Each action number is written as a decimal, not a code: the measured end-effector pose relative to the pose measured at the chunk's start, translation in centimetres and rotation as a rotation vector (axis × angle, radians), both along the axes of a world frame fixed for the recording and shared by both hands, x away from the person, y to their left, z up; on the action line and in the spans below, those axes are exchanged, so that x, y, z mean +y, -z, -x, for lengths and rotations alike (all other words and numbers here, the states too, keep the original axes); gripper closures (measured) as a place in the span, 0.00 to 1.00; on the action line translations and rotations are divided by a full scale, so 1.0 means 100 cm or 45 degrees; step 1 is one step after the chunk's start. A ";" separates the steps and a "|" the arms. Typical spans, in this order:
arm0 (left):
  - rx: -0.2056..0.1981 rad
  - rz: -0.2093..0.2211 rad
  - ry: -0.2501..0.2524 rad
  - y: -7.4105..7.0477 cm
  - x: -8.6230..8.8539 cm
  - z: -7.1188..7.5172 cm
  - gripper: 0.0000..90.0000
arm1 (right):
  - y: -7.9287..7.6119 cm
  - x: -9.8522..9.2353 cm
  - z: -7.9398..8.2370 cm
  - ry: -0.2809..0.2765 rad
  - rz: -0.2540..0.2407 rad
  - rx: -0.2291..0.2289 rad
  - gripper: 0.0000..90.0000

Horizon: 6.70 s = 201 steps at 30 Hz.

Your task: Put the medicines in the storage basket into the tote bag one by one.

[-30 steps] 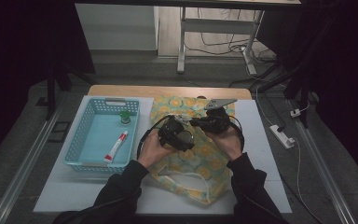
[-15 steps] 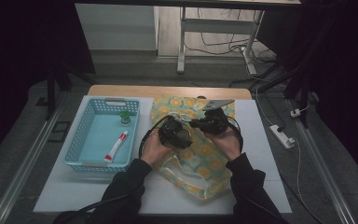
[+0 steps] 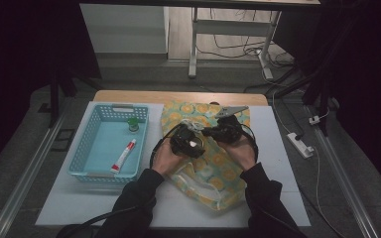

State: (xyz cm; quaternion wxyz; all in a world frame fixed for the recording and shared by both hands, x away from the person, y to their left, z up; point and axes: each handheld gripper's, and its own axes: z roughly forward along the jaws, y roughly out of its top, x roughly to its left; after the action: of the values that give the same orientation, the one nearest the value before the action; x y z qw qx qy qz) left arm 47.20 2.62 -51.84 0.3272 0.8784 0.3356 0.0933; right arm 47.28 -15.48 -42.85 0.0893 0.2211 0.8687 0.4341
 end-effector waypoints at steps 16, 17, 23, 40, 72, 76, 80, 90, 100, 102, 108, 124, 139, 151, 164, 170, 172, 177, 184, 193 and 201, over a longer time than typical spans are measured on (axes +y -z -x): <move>0.052 0.078 0.081 -0.033 0.003 0.025 0.06 | -0.005 -0.004 0.001 0.001 -0.027 -0.006 1.00; 0.053 0.079 0.082 -0.035 0.003 0.027 0.05 | -0.005 -0.004 0.001 0.000 -0.028 -0.006 1.00; 0.057 0.123 0.105 -0.046 0.012 0.038 0.04 | -0.007 -0.003 0.002 -0.004 -0.031 -0.012 1.00; 0.060 0.222 0.146 -0.061 0.042 0.064 0.00 | -0.007 -0.003 0.003 -0.006 -0.032 -0.014 1.00; 0.012 0.251 -0.102 -0.068 0.142 0.082 0.00 | -0.005 -0.006 0.002 -0.009 -0.018 -0.009 1.00; -0.008 0.255 -0.167 -0.069 0.155 0.083 0.00 | -0.005 -0.005 0.003 -0.008 -0.018 -0.011 1.00; -0.020 0.210 -0.224 -0.065 0.168 0.081 0.00 | -0.006 -0.006 0.002 -0.004 -0.020 -0.017 1.00; 0.002 0.111 -0.356 -0.055 0.195 0.076 0.00 | -0.005 -0.008 0.002 -0.003 -0.021 -0.017 1.00; 0.069 -0.003 -0.407 -0.038 0.209 0.070 0.00 | -0.006 -0.009 0.001 -0.001 -0.023 -0.017 1.00; 0.083 -0.030 -0.411 -0.035 0.210 0.069 0.00 | -0.006 -0.009 0.001 -0.001 -0.022 -0.017 1.00; 0.141 -0.097 -0.424 -0.024 0.209 0.064 0.00 | -0.006 -0.009 0.001 0.002 -0.024 -0.016 1.00; 0.324 -0.322 -0.437 -0.003 0.199 0.055 0.09 | -0.004 -0.008 0.001 -0.001 -0.018 -0.012 1.00; 0.349 -0.253 -0.431 -0.005 0.202 0.055 0.56 | -0.004 -0.009 0.001 0.003 -0.019 -0.007 1.00; 0.372 -0.208 -0.458 -0.005 0.205 0.055 0.78 | -0.004 -0.009 0.002 0.002 -0.021 -0.009 1.00; 0.355 -0.163 -0.483 -0.010 0.207 0.056 0.79 | -0.005 -0.010 0.002 0.005 -0.024 -0.010 1.00; 0.301 -0.106 -0.495 -0.017 0.209 0.058 0.79 | -0.005 -0.010 0.002 0.003 -0.026 -0.011 1.00; 0.276 -0.094 -0.497 -0.020 0.209 0.059 0.79 | -0.005 -0.010 0.002 0.003 -0.027 -0.011 1.00; 0.225 -0.058 -0.504 -0.030 0.213 0.063 0.79 | -0.005 -0.010 0.002 0.001 -0.027 -0.016 1.00; 0.146 0.001 -0.512 -0.043 0.220 0.070 0.79 | -0.005 -0.010 0.002 0.001 -0.027 -0.019 1.00; 0.013 0.054 -0.472 -0.066 0.216 0.080 0.79 | -0.006 -0.010 0.003 -0.001 -0.032 -0.024 1.00; -0.034 0.115 -0.437 -0.082 0.213 0.088 0.79 | -0.006 -0.010 0.003 -0.004 -0.034 -0.025 1.00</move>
State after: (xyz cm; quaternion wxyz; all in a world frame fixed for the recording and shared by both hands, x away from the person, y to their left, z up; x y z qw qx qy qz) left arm 38.43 23.89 -43.65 0.3502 0.7913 0.4800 0.1443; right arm 46.98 -16.48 -42.26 0.0944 0.2166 0.8623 0.4478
